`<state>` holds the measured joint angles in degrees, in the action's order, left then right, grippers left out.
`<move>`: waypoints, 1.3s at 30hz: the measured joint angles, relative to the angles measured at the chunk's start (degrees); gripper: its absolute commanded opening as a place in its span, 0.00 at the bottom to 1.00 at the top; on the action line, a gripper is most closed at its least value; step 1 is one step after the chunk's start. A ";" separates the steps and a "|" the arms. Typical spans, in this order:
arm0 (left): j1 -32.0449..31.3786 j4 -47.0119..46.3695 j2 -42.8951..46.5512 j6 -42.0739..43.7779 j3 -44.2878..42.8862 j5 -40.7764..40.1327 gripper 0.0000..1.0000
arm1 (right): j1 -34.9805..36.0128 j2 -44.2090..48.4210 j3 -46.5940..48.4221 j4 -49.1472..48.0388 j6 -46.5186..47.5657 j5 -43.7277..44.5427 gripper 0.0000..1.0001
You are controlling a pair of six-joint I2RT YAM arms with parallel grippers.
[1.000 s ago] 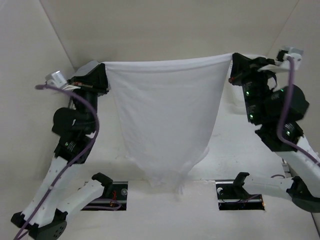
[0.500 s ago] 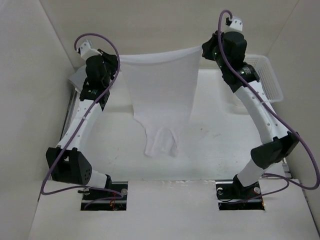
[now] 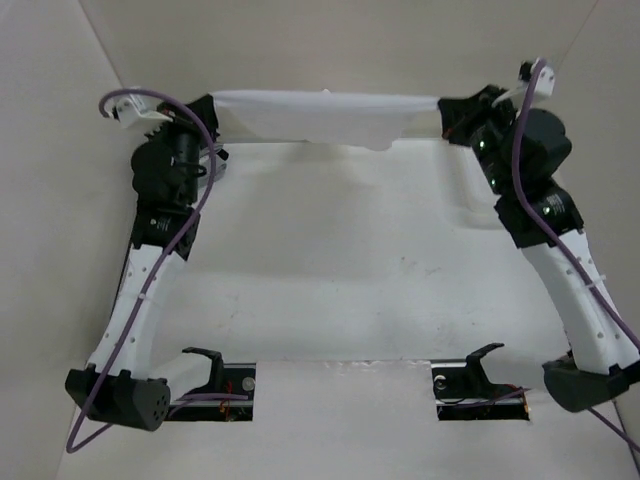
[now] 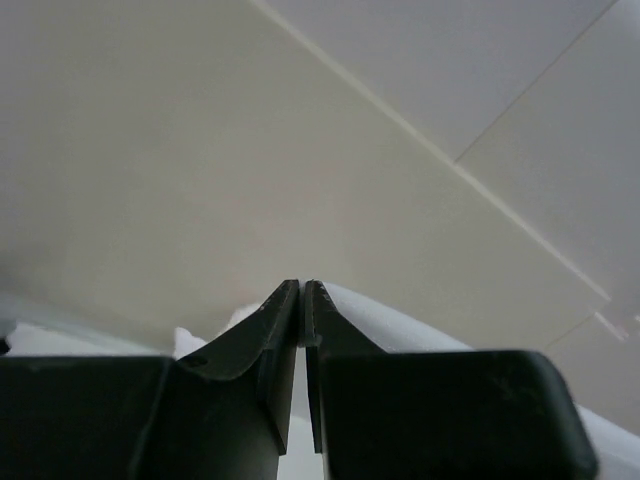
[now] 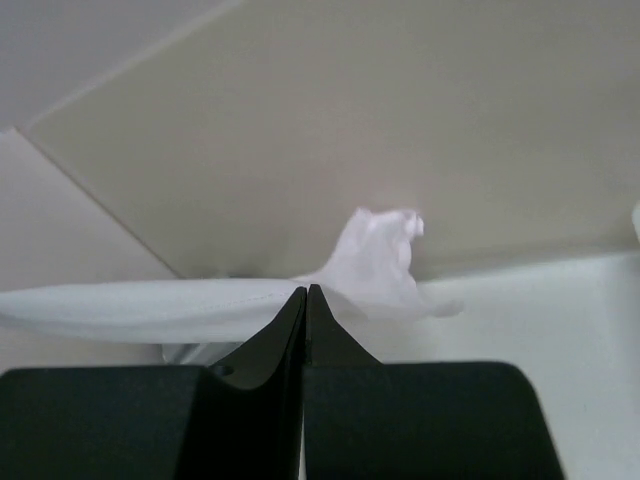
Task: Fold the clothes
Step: Flatten the tank top out, then fold the tank top
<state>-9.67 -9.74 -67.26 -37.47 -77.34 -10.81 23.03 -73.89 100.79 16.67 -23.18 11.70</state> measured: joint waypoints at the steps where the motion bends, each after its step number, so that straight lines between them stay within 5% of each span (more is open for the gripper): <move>1: -0.83 -0.83 2.10 0.00 4.09 -0.61 0.06 | 0.52 3.28 -6.43 -1.11 -0.52 0.33 0.01; 7: -8.72 0.46 18.03 -0.02 34.16 -7.17 0.06 | 7.65 21.66 -43.56 -4.04 -4.96 2.75 0.00; 13: -16.50 15.26 39.91 -2.91 54.23 -13.00 0.05 | 18.88 36.00 -69.66 -1.90 -12.59 5.60 0.00; 21: -27.50 39.30 57.18 -16.37 56.57 -17.18 0.05 | 42.60 47.87 -77.96 11.63 -28.87 11.04 0.00; 25: -29.24 46.34 59.71 -20.74 54.88 -20.81 0.04 | 48.94 43.43 -74.69 15.15 -32.72 14.71 0.00; 28: -29.29 45.81 57.37 -21.44 53.55 -23.74 0.04 | 45.27 37.20 -71.10 13.79 -30.53 15.41 0.00; 32: -28.13 34.53 45.77 -17.49 53.00 -27.06 0.04 | 28.24 27.08 -66.58 5.11 -23.15 11.89 0.00; 39: -14.21 3.13 4.50 -7.63 39.63 -23.26 0.04 | 4.28 1.84 -49.81 -12.44 -15.45 1.55 0.00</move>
<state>-23.88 -6.61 -62.76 -45.10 -37.71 -34.06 27.31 -72.05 50.98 4.23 -38.63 13.26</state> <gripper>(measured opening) 0.050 0.003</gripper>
